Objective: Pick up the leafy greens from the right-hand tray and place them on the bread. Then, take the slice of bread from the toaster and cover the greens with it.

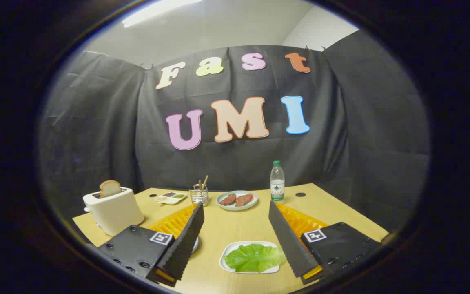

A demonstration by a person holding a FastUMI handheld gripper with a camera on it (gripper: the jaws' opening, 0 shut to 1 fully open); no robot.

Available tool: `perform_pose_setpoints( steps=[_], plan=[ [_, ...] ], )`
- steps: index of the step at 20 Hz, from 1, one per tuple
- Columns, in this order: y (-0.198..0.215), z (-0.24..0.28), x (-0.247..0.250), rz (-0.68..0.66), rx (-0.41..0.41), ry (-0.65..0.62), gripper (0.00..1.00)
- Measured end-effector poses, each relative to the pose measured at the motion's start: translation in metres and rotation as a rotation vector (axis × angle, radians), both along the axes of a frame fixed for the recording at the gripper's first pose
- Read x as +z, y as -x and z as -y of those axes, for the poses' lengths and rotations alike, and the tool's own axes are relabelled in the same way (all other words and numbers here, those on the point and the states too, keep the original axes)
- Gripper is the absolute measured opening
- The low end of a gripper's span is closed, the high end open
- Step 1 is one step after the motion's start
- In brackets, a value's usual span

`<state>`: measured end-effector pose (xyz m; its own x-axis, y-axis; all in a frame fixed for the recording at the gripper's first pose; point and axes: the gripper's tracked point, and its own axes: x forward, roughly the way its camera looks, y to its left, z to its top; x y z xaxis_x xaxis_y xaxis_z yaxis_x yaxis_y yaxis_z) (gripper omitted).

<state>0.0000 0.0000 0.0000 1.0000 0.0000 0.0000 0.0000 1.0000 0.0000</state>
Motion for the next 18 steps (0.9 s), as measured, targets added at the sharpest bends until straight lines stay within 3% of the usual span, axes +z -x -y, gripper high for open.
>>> perform_pose_setpoints(
  steps=[4,18],
  plan=[
    [0.004,-0.007,-0.005,-0.008,0.023,0.015,1.00],
    [0.003,0.033,-0.020,-0.046,-0.063,-0.008,1.00]
  ],
)
